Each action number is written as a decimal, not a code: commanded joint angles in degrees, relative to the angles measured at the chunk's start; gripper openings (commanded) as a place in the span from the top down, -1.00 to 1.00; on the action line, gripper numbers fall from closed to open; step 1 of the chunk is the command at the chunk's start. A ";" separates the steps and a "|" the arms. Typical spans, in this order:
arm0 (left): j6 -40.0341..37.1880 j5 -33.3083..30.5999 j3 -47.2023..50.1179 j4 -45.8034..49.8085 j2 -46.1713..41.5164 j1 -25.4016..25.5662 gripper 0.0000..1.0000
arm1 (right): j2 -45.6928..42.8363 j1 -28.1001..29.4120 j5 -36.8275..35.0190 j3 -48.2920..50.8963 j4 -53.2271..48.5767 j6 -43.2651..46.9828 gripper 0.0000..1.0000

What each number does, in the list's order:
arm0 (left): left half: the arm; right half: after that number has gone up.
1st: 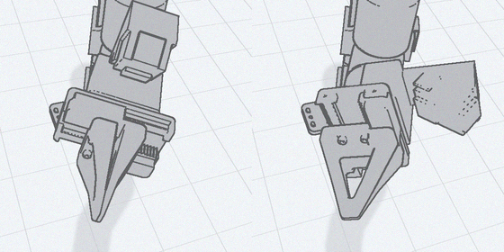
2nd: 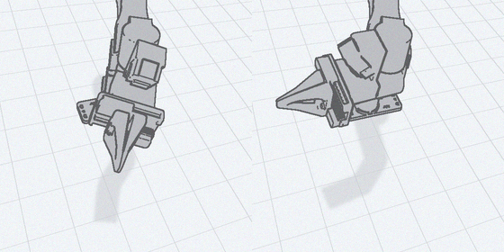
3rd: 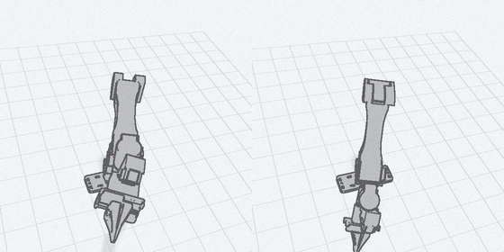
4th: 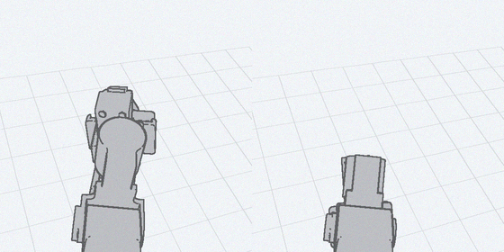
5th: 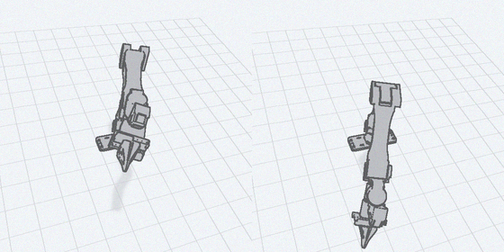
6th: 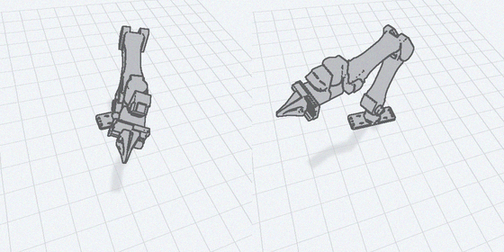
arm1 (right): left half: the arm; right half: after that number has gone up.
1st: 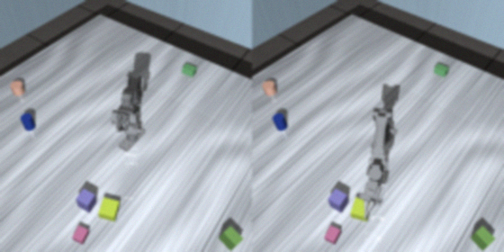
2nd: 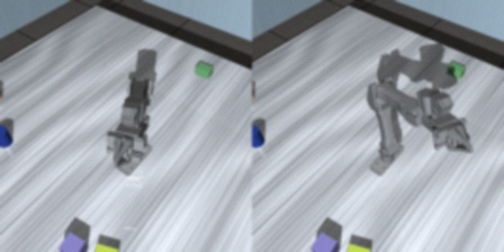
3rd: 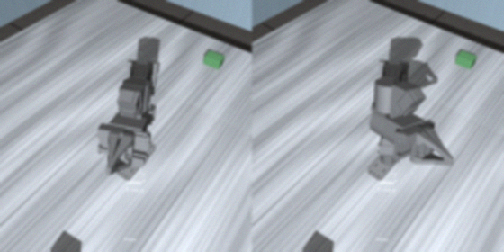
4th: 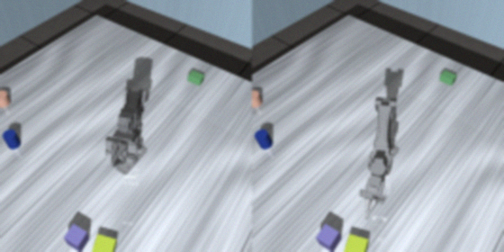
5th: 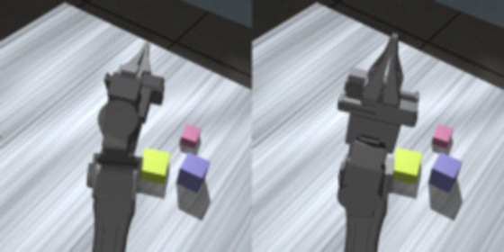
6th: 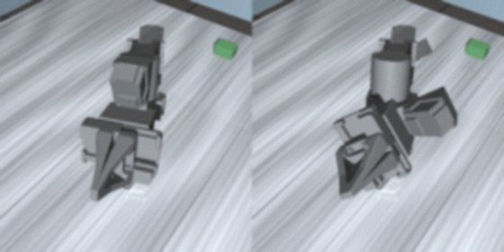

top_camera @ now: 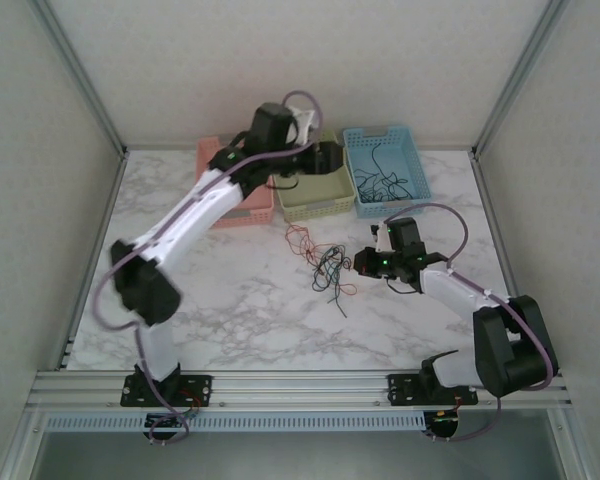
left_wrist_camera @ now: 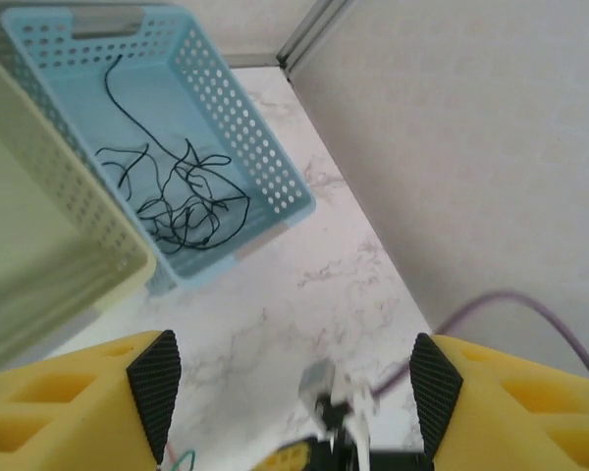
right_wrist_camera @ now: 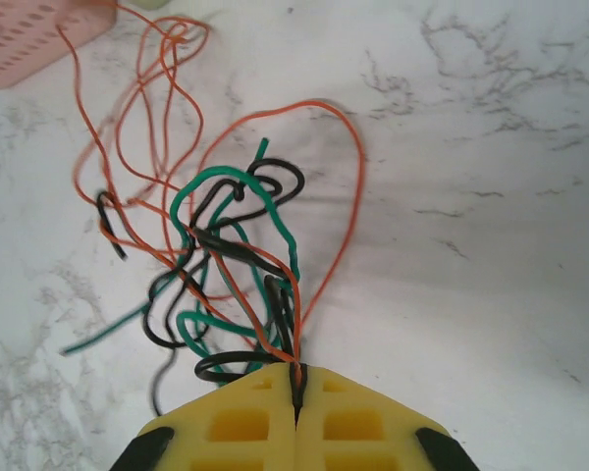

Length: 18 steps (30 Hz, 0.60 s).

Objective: Untangle the cables

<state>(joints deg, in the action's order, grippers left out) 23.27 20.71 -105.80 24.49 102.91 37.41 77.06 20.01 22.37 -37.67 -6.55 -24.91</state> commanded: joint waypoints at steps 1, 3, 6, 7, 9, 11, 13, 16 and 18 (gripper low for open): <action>-0.36 -5.12 15.89 -6.77 -7.09 0.14 -0.33 | -0.69 0.80 1.52 1.27 1.03 -0.02 1.00; 2.00 -5.51 25.23 -9.32 -11.06 0.13 -0.33 | -0.61 1.27 1.28 1.46 1.25 0.08 1.00; 6.33 -6.26 37.48 -15.54 -14.46 0.12 -0.34 | -0.50 2.07 1.51 1.62 1.61 0.33 1.00; 7.37 -6.69 39.94 -16.73 -14.60 0.12 -0.34 | -0.47 2.30 1.47 1.69 1.55 0.44 1.00; 10.55 -8.31 44.17 -19.56 -13.99 0.12 -0.35 | -0.29 2.99 1.70 1.81 1.82 0.65 1.00; 12.71 -8.46 46.49 -22.12 -12.10 0.12 -0.36 | 0.06 3.99 1.64 1.94 2.03 1.15 1.00; 14.26 -9.36 46.75 -22.67 -10.12 0.12 -0.36 | 0.64 5.01 0.96 1.92 2.06 1.93 1.00; 15.21 -11.36 45.94 -23.51 -6.86 0.12 -0.36 | 1.45 6.17 -0.19 1.72 1.89 2.68 1.00; 15.78 -12.18 44.40 -23.03 -4.01 -0.04 -0.35 | 1.61 6.64 -1.00 2.08 2.10 3.02 1.00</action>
<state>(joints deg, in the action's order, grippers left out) 36.32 11.38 -59.05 4.95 96.29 37.41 78.00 25.89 22.41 -36.75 -5.23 -23.53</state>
